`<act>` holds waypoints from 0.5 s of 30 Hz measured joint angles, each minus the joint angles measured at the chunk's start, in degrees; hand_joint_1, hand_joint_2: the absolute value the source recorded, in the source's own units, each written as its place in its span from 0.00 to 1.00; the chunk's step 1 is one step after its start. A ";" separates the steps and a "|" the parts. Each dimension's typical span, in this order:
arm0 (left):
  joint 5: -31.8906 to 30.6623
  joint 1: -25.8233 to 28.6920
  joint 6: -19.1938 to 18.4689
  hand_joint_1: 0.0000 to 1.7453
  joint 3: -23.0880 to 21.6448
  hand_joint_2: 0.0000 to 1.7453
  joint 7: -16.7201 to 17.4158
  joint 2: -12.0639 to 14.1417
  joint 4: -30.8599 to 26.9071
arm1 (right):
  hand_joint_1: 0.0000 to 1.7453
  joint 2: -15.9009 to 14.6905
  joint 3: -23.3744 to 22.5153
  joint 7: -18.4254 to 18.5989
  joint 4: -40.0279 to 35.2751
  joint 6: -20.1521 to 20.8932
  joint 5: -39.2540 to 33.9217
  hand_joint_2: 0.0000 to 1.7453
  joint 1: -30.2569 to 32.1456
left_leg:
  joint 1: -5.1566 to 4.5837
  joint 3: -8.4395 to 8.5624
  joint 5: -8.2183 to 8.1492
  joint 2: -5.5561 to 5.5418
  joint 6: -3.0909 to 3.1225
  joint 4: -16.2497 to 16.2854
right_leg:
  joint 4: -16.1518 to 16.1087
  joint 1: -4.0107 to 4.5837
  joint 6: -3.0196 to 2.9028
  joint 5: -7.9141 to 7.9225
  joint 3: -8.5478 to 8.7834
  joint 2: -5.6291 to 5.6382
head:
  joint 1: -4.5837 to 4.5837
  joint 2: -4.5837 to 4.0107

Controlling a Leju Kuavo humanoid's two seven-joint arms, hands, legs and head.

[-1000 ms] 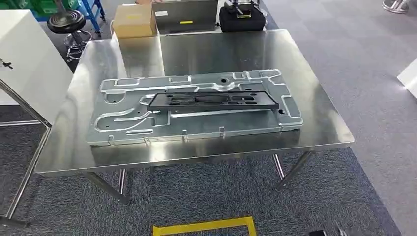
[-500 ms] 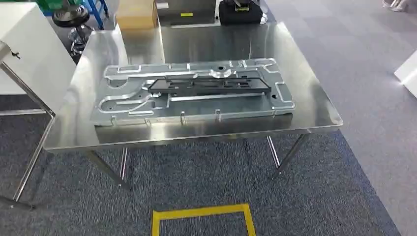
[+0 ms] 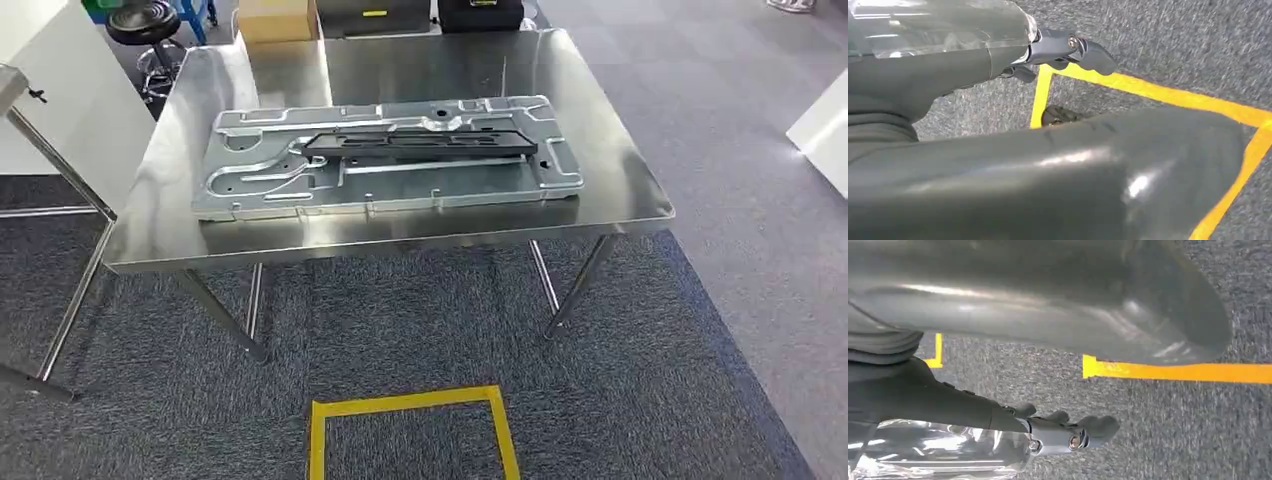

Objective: Take the parts from the cabinet and place them on the table.

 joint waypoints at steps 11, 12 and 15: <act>0.00 -0.19 -0.02 0.00 -0.79 0.00 0.00 -0.07 0.00 | 0.00 0.15 0.00 -0.52 0.26 0.85 0.70 0.00 -0.11 | 0.33 3.38 -5.99 -0.27 -1.20 9.02 | 1.36 0.07 -1.45 6.58 -9.00 -0.58 | 0.02 0.00; 0.00 -0.41 -0.04 0.00 -0.85 0.00 0.00 -0.07 0.00 | 0.00 0.24 0.00 -0.57 0.26 0.85 0.70 0.00 -0.24 | 0.30 7.42 -6.93 -0.33 -0.80 3.45 | 1.95 0.04 -1.19 6.97 -9.60 -0.58 | 0.00 0.00; -0.02 -0.70 -0.02 0.00 -1.09 0.00 -0.02 -0.02 0.00 | 0.00 0.35 0.00 -0.66 0.31 0.85 0.59 0.00 -0.28 | -0.28 9.15 -8.54 -0.38 0.30 -1.16 | 2.17 0.14 -0.19 8.38 -10.22 -0.73 | 0.02 0.00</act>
